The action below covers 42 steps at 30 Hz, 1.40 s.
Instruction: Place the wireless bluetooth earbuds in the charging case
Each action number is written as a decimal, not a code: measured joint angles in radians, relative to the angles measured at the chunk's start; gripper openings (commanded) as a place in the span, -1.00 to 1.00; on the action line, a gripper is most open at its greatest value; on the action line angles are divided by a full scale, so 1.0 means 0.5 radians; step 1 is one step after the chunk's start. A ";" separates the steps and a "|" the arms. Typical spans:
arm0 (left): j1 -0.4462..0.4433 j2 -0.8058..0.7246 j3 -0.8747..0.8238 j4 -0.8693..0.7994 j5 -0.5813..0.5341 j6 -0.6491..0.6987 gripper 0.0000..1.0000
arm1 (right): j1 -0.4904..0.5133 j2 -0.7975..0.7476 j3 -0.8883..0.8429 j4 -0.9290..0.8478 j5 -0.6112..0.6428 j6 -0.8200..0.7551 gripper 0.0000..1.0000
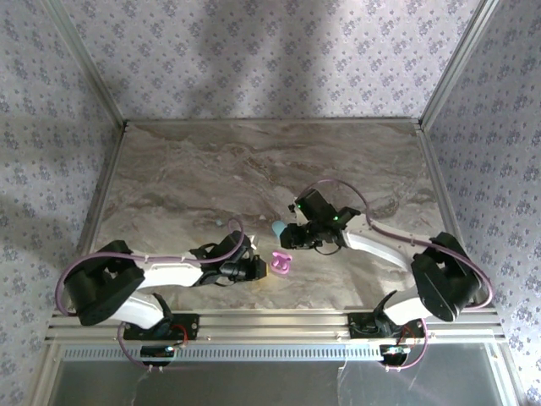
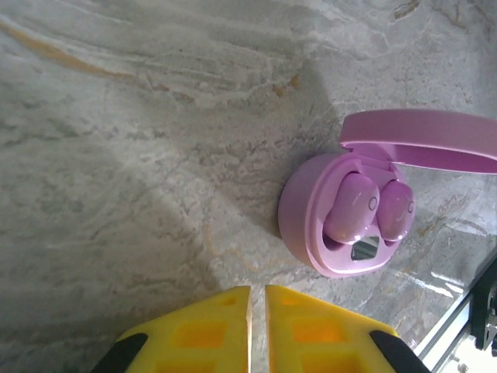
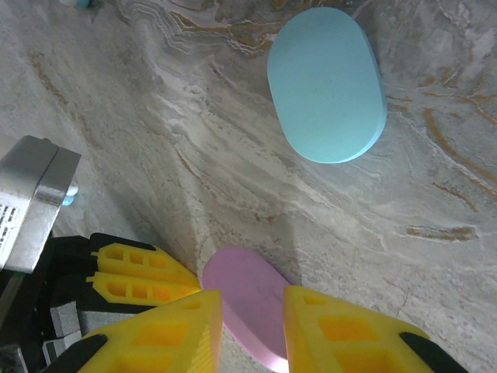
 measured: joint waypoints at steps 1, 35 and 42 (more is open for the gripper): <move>0.001 0.018 0.000 0.017 0.007 -0.001 -0.76 | 0.002 0.022 0.004 0.000 -0.002 -0.004 -0.44; -0.002 0.024 0.017 0.051 0.002 0.008 -0.81 | 0.191 0.138 0.024 -0.002 -0.016 0.011 -0.46; -0.004 -0.160 0.017 -0.130 -0.051 0.033 -0.66 | 0.191 0.037 0.024 -0.117 0.041 0.027 -0.39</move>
